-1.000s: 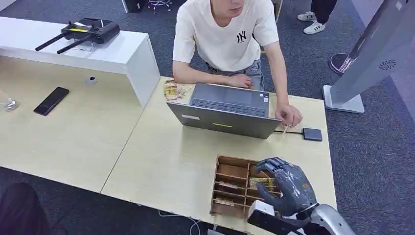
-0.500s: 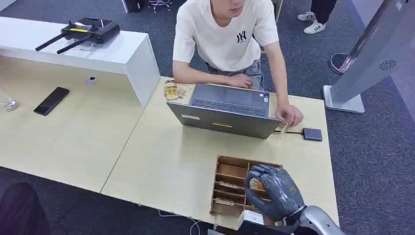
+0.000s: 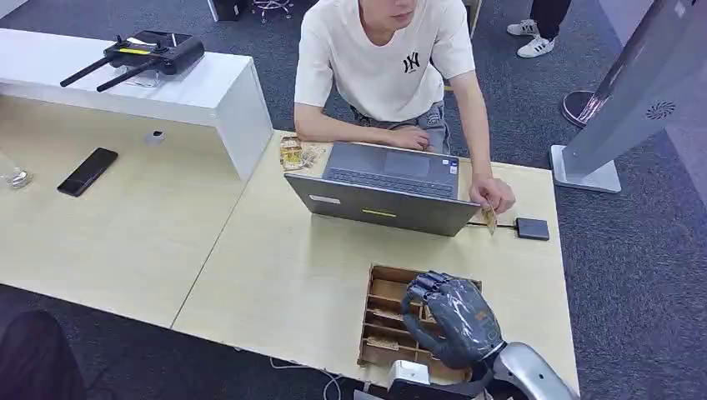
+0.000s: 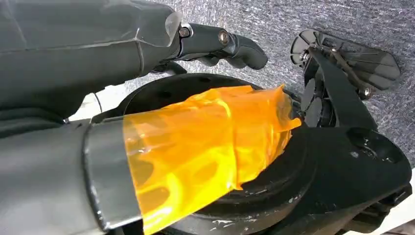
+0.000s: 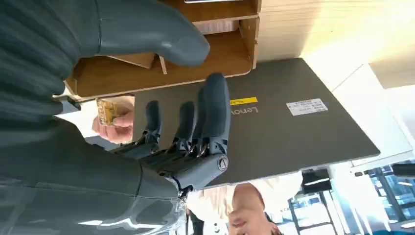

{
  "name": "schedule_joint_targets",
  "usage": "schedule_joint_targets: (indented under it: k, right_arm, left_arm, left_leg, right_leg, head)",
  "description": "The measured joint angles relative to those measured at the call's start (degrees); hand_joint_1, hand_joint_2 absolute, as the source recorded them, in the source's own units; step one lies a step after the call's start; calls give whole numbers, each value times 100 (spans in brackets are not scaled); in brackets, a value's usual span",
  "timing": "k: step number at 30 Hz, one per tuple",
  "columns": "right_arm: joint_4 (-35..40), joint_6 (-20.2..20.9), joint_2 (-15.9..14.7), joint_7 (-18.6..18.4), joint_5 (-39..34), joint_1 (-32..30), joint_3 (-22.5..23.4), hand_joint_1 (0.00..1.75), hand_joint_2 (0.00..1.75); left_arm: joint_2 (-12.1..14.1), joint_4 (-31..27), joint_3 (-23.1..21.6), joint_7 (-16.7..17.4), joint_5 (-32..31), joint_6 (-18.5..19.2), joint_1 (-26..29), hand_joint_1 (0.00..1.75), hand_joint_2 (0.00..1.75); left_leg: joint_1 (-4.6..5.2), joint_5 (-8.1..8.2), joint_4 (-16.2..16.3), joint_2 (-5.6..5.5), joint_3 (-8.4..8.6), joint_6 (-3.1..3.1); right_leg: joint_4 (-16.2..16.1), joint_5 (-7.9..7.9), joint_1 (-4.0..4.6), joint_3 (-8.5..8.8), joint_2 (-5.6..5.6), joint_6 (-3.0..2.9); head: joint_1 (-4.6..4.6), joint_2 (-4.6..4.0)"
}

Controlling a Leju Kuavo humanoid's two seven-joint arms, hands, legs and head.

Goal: Pass the card to the sensor for recognition and then transmit it.

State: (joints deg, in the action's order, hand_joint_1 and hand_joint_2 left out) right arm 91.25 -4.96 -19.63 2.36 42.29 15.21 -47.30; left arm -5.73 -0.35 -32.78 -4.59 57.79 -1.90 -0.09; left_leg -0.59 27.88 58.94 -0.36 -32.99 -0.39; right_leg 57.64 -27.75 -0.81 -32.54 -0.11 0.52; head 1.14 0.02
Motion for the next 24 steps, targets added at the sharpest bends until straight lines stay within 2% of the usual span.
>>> schedule_joint_targets:
  k: [1, 2, 13, 16, 21, 22, 24]
  right_arm:
    - [-16, -2, 0, 0, 20, 16, -27, 93, 175]
    - [-31, -2, 0, -9, 44, 31, -46, 103, 175]
    - [-144, -41, -39, -101, 256, 191, -352, 101, 175]
    - [-149, -35, -63, -101, 265, 227, -415, 106, 175]
    - [-149, 2, -85, -118, 265, 268, -490, 99, 175]
    - [-147, 13, -85, -118, 265, 274, -505, 103, 175]
    - [-147, 46, -85, -118, 265, 292, -546, 86, 175]
  left_arm:
    - [2, 0, 0, 16, 0, 0, 0, 0, 0]
    - [4, 0, 0, 29, 0, 2, 0, 0, 0]
    - [17, 0, -2, 44, 50, 33, 1, 0, 0]
    - [20, 0, -2, 44, 50, 39, 1, 0, 0]
    - [37, 0, -2, 44, 57, 52, 1, 0, 0]
    - [39, 0, -2, 44, 57, 52, 1, 0, 0]
    - [42, 0, -4, 44, 57, 57, 1, 0, 0]
  left_leg:
    - [0, 0, 0, 0, 0, 0]
    - [0, 0, 0, 0, 0, 0]
    - [0, 0, 0, 0, 0, 0]
    - [0, 0, 0, 0, 1, 0]
    - [0, 0, 0, 0, 0, 0]
    - [0, 0, 0, 0, 1, 0]
    - [0, 0, 0, 0, 1, 0]
  right_leg:
    - [0, 0, 0, 0, 0, 0]
    - [0, 0, 0, 0, 0, 0]
    - [0, 0, 0, 0, 0, 0]
    - [0, 0, 0, 0, 1, 0]
    - [0, 0, 0, 0, 0, 0]
    - [0, 0, 0, 0, 1, 0]
    - [0, 0, 0, 0, 1, 0]
  head:
    - [2, 0]
    - [0, 0]
    - [2, 0]
    - [2, 0]
    - [2, 0]
    - [2, 0]
    - [2, 0]
